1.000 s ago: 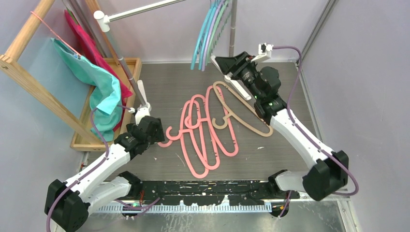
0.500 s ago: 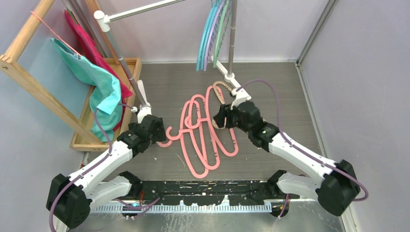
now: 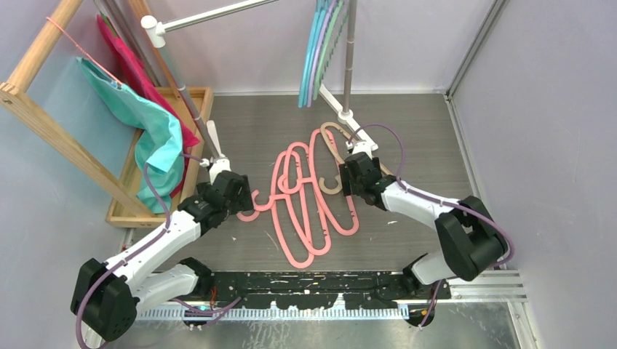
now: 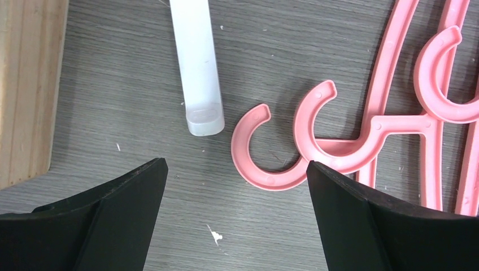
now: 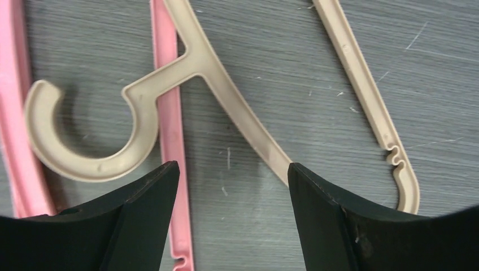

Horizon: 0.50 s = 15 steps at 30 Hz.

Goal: Organize the hangers

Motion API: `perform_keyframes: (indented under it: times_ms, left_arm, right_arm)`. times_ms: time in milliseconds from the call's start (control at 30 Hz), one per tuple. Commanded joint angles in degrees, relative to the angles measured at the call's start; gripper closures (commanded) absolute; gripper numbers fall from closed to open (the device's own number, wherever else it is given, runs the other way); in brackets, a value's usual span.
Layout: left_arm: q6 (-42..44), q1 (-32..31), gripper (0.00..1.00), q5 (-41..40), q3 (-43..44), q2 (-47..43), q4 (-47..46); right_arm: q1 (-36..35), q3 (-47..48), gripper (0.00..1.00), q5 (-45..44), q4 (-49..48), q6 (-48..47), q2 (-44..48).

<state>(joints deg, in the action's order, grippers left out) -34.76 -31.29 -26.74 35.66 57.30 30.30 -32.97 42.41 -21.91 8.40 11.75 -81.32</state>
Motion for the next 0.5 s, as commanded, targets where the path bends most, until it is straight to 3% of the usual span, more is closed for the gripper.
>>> perform_keyframes:
  times_ms: [0, 467]
  left_arm:
    - [1.4, -0.1, 0.02, 1.7, 1.9, 0.3, -3.7]
    - [1.5, -0.1, 0.02, 2.6, -0.4, -1.8, -4.9]
  right_arm:
    - [0.9, 2.9, 0.24, -5.9, -3.5, -3.4, -2.3]
    - [5.9, 2.5, 0.27, -2.2, -6.5, -2.2, -7.6]
